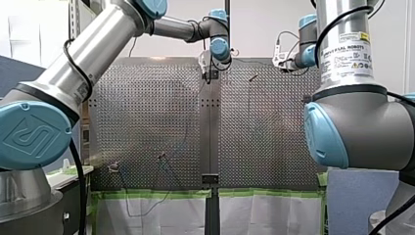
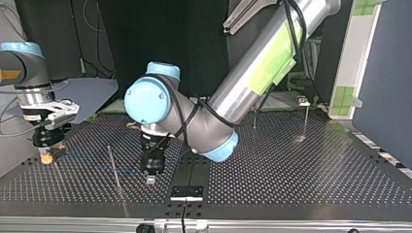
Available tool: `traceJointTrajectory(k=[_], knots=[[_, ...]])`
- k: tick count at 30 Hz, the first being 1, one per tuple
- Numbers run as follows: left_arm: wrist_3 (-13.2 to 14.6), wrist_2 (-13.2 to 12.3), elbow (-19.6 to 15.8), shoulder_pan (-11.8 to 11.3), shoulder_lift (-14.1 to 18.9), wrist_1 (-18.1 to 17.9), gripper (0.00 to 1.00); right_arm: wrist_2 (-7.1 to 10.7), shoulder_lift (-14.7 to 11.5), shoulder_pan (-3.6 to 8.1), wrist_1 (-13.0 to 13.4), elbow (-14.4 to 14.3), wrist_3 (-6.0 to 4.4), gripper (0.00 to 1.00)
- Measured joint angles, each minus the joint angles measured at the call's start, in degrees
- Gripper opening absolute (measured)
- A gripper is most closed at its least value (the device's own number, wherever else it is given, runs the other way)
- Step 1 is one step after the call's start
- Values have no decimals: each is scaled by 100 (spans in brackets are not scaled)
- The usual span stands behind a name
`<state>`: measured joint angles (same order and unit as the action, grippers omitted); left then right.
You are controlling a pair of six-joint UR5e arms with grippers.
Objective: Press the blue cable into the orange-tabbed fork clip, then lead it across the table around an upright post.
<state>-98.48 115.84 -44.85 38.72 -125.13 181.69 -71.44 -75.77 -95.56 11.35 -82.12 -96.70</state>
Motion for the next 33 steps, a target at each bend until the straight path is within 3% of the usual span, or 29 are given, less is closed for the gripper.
traceJointTrajectory(k=[10,19,26,33], knots=[[-42,-122,528,-30,-536,261,0,31,172,89,9,312,-5,0],[-216,-476,977,-45,-1009,278,0,76,402,143,21,487,0,0],[-258,-624,1044,-54,-1309,249,0,89,567,160,47,510,26,0],[-307,-729,767,-65,-1365,9,0,73,667,124,47,503,50,0]])
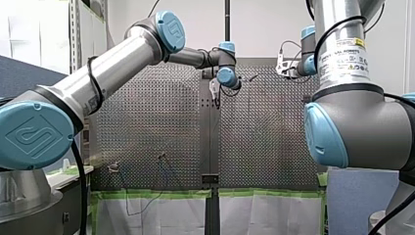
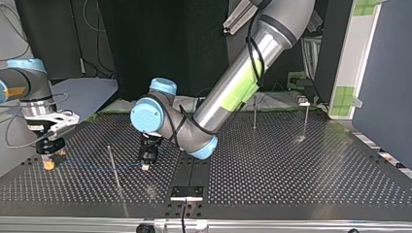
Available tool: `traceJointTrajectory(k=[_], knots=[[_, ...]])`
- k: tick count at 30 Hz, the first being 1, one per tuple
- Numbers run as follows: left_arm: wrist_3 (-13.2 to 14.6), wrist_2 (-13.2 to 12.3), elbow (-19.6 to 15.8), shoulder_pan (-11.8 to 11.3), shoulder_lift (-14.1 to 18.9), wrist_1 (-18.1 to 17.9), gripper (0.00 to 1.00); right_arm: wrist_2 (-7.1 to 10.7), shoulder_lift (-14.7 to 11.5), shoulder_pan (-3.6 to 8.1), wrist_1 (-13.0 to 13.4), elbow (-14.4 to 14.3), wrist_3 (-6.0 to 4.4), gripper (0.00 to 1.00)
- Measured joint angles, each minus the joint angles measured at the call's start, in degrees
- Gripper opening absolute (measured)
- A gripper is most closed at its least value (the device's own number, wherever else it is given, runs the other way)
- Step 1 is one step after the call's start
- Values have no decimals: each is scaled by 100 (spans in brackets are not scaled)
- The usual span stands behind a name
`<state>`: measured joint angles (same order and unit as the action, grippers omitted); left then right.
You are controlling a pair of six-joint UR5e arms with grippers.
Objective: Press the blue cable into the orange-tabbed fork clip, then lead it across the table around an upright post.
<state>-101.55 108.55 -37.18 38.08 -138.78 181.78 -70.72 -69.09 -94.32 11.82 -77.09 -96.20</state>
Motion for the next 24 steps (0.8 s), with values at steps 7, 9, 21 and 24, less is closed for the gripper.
traceJointTrajectory(k=[7,9,21,24], knots=[[-12,-71,-333,-7,-1,-202,0,-3,53,-57,-4,-107,19,0],[-13,-73,-357,-8,-2,-212,0,-9,81,-80,2,-174,36,0],[-22,-28,-462,-11,-3,-219,52,-129,242,-190,402,-734,26,0],[-22,7,-463,-10,-3,-207,73,-169,349,-197,565,-890,19,0]])
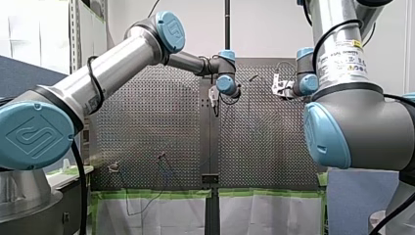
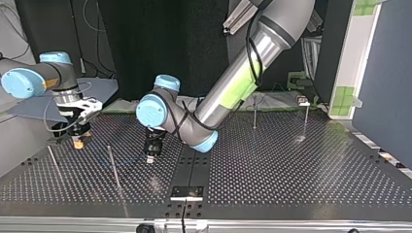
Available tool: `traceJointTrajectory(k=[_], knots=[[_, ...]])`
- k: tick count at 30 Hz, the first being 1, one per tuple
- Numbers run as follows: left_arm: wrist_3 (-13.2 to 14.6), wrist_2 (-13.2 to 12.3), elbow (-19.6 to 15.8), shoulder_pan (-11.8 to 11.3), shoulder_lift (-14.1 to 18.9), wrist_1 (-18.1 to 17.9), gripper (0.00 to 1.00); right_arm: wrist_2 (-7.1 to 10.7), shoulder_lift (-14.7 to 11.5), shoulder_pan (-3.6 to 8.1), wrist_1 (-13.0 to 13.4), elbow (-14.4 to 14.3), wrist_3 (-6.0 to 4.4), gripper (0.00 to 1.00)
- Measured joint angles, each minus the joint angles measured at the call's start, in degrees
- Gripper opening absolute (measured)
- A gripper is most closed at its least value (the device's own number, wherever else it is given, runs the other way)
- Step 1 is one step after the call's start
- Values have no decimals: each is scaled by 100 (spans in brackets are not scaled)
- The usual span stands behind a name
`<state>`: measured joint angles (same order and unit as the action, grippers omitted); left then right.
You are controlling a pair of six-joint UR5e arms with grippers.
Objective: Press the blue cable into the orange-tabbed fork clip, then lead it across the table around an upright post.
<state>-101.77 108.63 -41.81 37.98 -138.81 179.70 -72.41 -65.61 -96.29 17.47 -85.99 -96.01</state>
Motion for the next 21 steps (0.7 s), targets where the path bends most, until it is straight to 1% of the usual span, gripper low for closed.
traceJointTrajectory(k=[1,2,4,7,12,16,21], knots=[[0,13,-2,0,0,8,88,-6,37,0,42,-38,0,0],[0,21,-4,0,0,17,88,-12,85,-2,83,-76,2,0],[0,47,-6,0,0,41,100,-17,148,-5,129,-120,6,0],[0,116,-6,0,0,69,100,-23,230,-5,220,-213,0,0],[0,265,-7,0,0,81,100,-95,390,-6,424,-352,7,0],[0,450,-8,1,0,83,100,-120,547,-7,547,-447,17,0],[-5,615,-23,14,-1,72,100,-193,695,24,789,-650,-2,0]])
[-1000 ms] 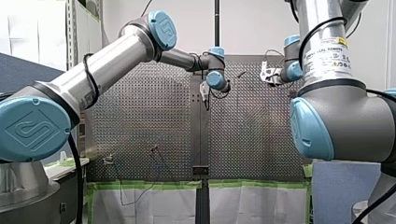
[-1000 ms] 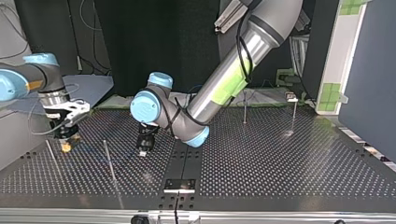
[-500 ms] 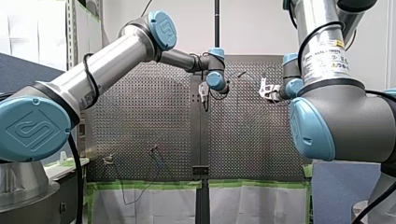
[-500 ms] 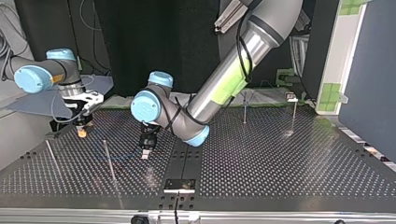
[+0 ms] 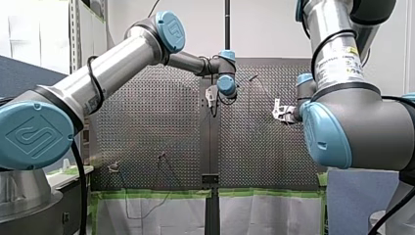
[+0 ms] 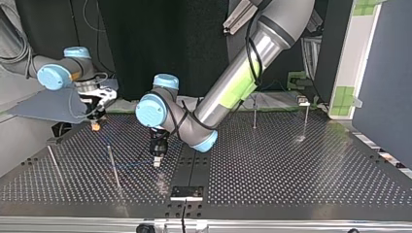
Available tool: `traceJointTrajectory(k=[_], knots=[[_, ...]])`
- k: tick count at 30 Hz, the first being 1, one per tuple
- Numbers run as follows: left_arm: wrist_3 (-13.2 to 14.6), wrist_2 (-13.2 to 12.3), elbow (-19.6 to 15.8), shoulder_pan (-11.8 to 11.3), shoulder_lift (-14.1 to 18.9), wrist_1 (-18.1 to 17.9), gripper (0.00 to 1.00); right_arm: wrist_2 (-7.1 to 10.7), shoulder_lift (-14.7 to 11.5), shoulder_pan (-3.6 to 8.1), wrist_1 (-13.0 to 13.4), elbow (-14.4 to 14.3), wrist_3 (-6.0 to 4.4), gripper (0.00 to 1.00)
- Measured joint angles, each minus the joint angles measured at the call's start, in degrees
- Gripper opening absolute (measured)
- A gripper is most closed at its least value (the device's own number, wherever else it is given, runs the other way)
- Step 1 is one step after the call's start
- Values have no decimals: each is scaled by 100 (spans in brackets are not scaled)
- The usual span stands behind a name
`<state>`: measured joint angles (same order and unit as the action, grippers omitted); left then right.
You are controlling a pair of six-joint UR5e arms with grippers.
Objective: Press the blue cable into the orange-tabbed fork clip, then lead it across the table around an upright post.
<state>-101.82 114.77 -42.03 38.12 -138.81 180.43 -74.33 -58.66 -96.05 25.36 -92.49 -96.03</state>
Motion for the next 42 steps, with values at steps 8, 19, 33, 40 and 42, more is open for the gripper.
traceJointTrajectory(k=[8,19,33,40,42], knots=[[-1,64,-31,4,1,-18,100,-96,314,34,335,-177,13,0],[-9,93,-36,18,0,-30,100,-81,821,151,858,-295,23,0],[-13,286,-35,38,0,-33,100,-30,1658,328,1457,-298,64,0],[-42,394,-34,52,1,-29,100,-25,2050,358,1720,-297,69,0],[-44,418,-33,54,1,-27,100,-23,2166,366,1820,-296,71,0]])
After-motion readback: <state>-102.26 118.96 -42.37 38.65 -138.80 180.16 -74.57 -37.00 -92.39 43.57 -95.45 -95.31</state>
